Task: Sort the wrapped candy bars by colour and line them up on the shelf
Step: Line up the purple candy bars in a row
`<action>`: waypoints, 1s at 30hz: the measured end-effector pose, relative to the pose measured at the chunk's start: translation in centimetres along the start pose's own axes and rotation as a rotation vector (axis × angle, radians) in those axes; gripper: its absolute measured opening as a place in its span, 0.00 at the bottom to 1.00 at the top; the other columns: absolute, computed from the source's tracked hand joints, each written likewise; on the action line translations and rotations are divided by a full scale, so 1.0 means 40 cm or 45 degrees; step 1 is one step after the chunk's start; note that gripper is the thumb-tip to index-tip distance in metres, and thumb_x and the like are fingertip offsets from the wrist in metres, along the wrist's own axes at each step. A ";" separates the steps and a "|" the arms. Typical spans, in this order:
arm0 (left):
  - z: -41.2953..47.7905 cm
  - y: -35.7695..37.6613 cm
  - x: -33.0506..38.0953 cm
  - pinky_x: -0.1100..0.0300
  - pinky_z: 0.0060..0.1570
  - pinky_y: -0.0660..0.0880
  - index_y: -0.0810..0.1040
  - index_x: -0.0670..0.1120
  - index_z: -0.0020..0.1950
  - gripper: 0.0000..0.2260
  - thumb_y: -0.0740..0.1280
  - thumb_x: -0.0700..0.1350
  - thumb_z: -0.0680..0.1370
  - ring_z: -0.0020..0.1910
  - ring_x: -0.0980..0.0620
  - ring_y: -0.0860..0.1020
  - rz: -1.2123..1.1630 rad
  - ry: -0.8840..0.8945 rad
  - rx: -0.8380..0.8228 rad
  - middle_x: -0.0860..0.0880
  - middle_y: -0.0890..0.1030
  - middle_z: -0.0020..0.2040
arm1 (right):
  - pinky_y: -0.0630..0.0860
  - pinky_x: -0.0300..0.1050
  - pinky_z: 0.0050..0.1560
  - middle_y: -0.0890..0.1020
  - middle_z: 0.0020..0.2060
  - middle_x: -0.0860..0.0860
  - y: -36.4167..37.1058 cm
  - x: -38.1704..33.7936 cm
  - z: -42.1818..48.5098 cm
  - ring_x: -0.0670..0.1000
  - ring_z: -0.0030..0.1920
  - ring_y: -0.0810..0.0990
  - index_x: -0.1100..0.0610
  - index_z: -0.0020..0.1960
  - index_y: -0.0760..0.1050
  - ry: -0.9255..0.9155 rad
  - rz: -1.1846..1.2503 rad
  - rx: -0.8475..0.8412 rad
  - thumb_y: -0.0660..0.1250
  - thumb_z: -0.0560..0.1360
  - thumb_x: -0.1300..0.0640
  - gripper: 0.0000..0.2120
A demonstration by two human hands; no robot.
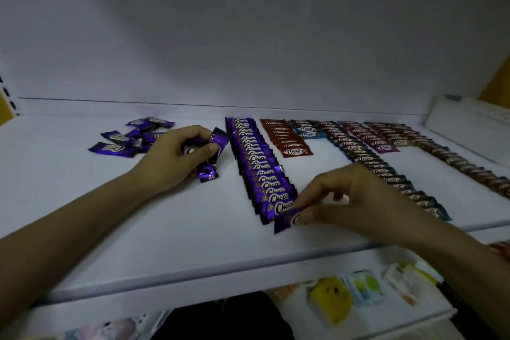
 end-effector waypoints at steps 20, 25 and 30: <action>0.001 -0.005 -0.014 0.76 0.39 0.70 0.79 0.52 0.44 0.06 0.67 0.41 0.78 0.39 0.65 0.78 -0.003 -0.071 0.035 0.64 0.81 0.39 | 0.72 0.29 0.44 0.77 0.44 0.40 0.054 0.049 0.008 0.33 0.48 0.74 0.50 0.50 0.82 0.000 -0.100 0.166 0.72 0.70 0.54 0.09; 0.000 -0.004 -0.016 0.76 0.37 0.70 0.79 0.52 0.44 0.06 0.67 0.41 0.77 0.39 0.65 0.79 -0.004 -0.074 0.033 0.64 0.81 0.39 | 0.73 0.30 0.44 0.77 0.44 0.41 0.046 0.049 0.005 0.35 0.48 0.75 0.49 0.49 0.81 -0.028 -0.129 0.194 0.74 0.69 0.53 0.09; -0.002 -0.005 -0.010 0.77 0.37 0.71 0.80 0.53 0.44 0.07 0.68 0.40 0.77 0.38 0.66 0.80 -0.015 -0.093 0.031 0.64 0.82 0.38 | 0.70 0.28 0.41 0.77 0.41 0.41 0.035 0.045 0.006 0.37 0.45 0.74 0.49 0.44 0.77 -0.057 -0.188 0.219 0.75 0.68 0.53 0.08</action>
Point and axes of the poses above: each hand's wrist, its own z-axis towards the middle knuckle, its own y-axis out of the palm, x = y × z, the point moved 5 cm from there along z, towards the middle knuckle
